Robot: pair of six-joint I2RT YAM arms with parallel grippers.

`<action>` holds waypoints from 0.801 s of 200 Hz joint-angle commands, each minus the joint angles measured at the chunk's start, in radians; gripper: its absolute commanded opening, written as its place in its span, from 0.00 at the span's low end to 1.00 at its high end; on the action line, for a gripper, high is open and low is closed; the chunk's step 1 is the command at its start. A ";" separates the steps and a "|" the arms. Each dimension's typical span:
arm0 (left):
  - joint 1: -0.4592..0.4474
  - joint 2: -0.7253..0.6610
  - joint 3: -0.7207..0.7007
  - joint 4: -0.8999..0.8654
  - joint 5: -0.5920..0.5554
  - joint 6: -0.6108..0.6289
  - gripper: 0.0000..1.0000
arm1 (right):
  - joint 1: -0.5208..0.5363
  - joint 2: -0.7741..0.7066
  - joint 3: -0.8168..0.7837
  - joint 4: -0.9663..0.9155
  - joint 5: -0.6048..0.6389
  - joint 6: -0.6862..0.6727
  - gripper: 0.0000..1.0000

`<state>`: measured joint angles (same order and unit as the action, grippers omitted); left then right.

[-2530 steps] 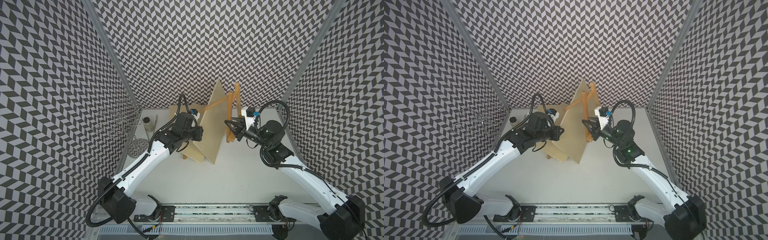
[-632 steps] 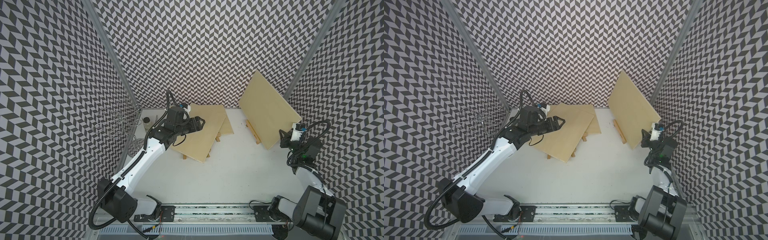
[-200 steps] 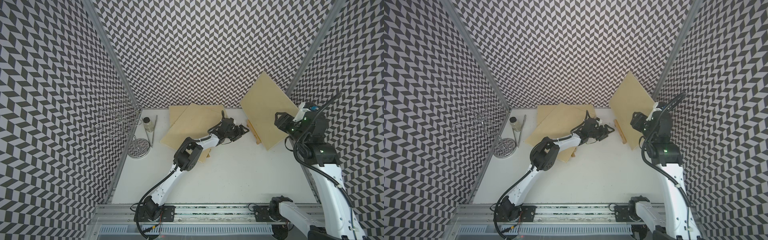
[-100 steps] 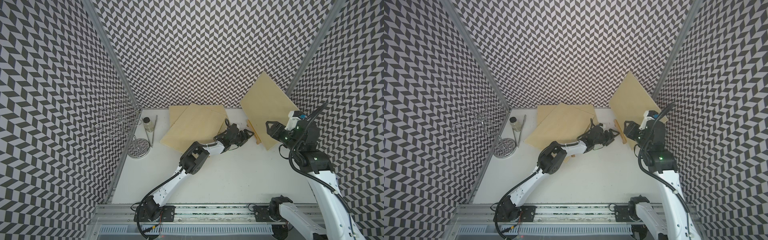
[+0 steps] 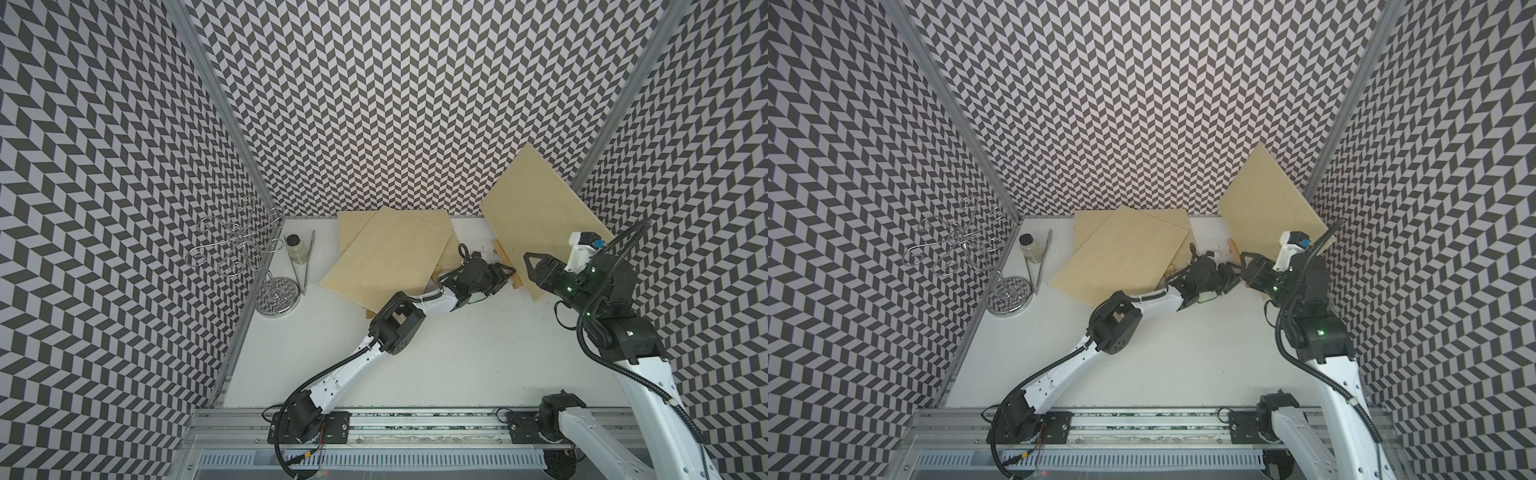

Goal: Assemble the easel
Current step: Move the easel to the center of the board.

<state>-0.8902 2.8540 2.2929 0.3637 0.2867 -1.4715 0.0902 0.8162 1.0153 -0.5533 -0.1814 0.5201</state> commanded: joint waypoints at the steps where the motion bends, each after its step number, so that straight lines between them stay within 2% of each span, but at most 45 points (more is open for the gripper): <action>1: -0.010 0.059 0.022 -0.048 -0.047 -0.055 0.55 | 0.010 -0.018 0.002 0.034 -0.012 -0.017 0.59; 33: -0.014 0.116 0.138 -0.081 -0.082 -0.090 0.53 | 0.012 -0.030 -0.014 0.036 -0.019 -0.018 0.59; 61: -0.016 0.125 0.164 -0.064 -0.130 -0.121 0.46 | 0.014 -0.028 -0.015 0.036 -0.023 -0.020 0.59; 100: -0.021 0.105 0.171 -0.058 -0.167 -0.118 0.29 | 0.016 -0.024 -0.032 0.042 -0.022 -0.022 0.59; 135: -0.015 0.064 0.103 -0.047 -0.168 -0.106 0.22 | 0.017 -0.022 -0.019 0.036 -0.009 -0.027 0.60; 160: -0.009 -0.017 -0.029 -0.008 -0.186 -0.090 0.16 | 0.017 -0.015 -0.012 0.025 -0.008 -0.039 0.60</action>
<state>-0.9092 2.9032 2.3802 0.3874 0.1436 -1.5414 0.0982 0.7998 0.9882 -0.5545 -0.1978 0.5014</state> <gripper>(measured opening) 0.246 0.599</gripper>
